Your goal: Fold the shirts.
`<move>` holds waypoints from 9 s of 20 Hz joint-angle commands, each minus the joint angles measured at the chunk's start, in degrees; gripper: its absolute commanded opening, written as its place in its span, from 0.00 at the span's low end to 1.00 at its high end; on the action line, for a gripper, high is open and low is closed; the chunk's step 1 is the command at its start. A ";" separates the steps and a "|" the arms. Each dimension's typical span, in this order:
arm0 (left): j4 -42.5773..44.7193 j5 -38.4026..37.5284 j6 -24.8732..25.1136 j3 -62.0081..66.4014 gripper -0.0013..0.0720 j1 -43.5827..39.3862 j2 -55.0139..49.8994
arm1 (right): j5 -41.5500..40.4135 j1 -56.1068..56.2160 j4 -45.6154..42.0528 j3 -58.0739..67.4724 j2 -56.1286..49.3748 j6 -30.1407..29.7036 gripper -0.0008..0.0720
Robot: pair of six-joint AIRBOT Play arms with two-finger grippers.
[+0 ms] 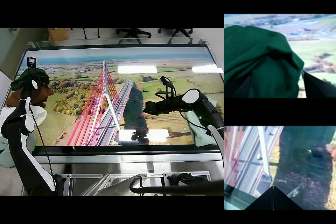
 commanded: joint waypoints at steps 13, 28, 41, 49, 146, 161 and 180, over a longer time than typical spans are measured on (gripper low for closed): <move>0.28 -12.02 0.22 3.17 0.03 -1.40 11.87 | 0.02 0.07 0.02 -0.02 -0.02 0.02 0.04; -32.68 -59.08 -8.04 -13.09 0.03 -29.46 52.65 | -1.90 0.07 0.02 -0.02 -0.04 0.02 0.04; -32.68 -64.35 -15.89 -23.47 0.90 -31.82 51.82 | -0.37 -0.07 -0.90 0.28 0.07 -0.22 0.60; -36.87 -54.73 -17.14 -65.94 0.90 -36.48 70.29 | -1.97 -0.04 -4.46 0.28 -6.84 -3.30 0.72; -12.24 -72.04 -23.71 -27.26 0.95 -30.08 41.64 | 17.59 -30.86 14.03 17.03 -21.68 -31.71 0.82; -35.67 -17.84 -26.73 -72.19 0.95 -38.25 51.25 | 6.32 -30.56 7.87 13.73 -31.01 -28.22 0.82; -35.69 -47.08 -14.10 -37.11 0.03 -20.79 69.24 | 20.17 -32.57 42.18 31.26 -8.76 -32.11 0.04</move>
